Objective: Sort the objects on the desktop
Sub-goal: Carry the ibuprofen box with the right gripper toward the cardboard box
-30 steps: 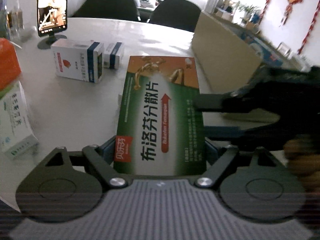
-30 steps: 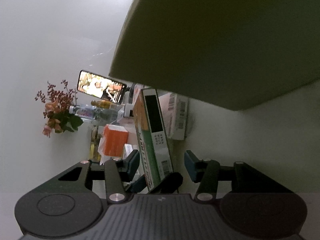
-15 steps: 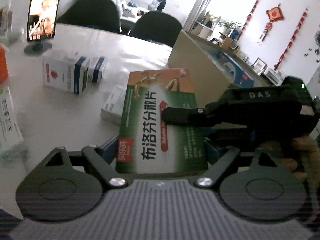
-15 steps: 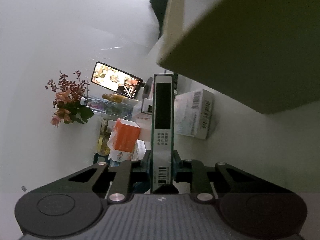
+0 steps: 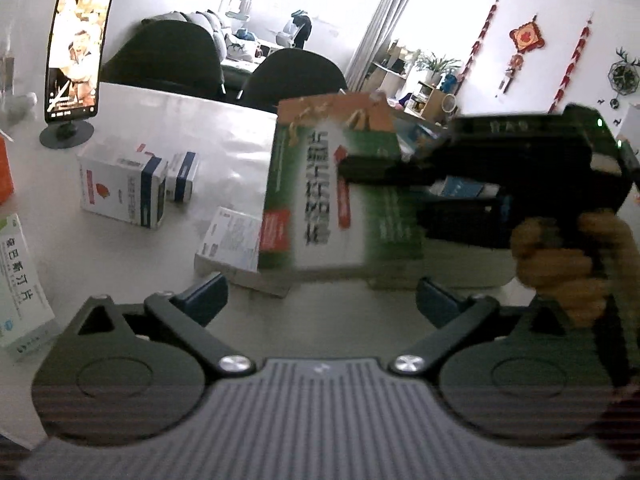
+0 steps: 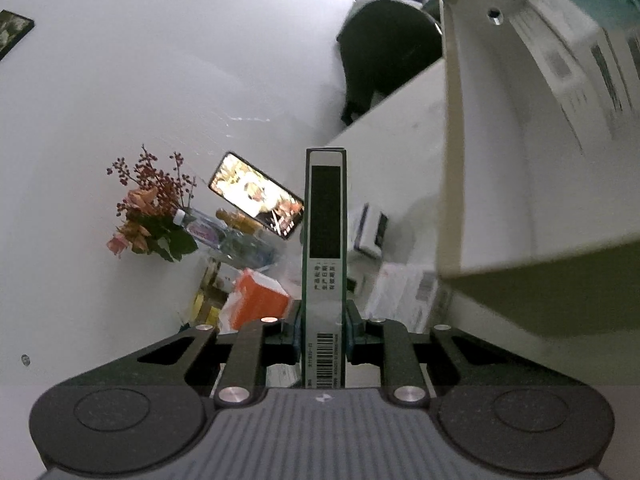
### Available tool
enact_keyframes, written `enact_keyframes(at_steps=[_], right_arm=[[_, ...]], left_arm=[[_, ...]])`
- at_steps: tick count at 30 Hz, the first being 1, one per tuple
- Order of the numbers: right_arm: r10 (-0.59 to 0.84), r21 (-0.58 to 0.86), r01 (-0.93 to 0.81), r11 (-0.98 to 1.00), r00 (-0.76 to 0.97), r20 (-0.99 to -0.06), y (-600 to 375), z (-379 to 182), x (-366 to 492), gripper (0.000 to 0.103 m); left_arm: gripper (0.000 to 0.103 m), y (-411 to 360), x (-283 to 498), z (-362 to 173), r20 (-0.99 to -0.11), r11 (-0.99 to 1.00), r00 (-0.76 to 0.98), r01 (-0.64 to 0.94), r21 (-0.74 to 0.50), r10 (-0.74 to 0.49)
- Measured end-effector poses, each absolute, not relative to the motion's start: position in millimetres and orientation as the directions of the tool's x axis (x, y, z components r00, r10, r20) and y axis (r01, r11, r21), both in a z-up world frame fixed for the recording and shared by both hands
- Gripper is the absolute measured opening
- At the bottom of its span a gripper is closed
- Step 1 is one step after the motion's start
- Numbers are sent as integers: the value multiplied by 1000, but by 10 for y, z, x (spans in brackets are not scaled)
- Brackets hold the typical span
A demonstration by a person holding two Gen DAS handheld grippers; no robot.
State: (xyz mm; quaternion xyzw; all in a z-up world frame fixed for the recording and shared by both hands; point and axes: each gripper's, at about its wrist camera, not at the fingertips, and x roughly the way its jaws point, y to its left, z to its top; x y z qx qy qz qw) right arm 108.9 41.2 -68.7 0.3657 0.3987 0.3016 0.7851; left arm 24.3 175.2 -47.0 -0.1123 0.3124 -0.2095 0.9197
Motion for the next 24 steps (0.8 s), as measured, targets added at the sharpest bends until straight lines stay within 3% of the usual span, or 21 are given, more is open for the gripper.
enact_keyframes(at_steps=[24], right_arm=[[612, 728, -167, 665, 681, -403, -267, 54, 1547, 22]], left_arm=[[103, 1877, 504, -644, -587, 909, 708, 202, -364, -392]])
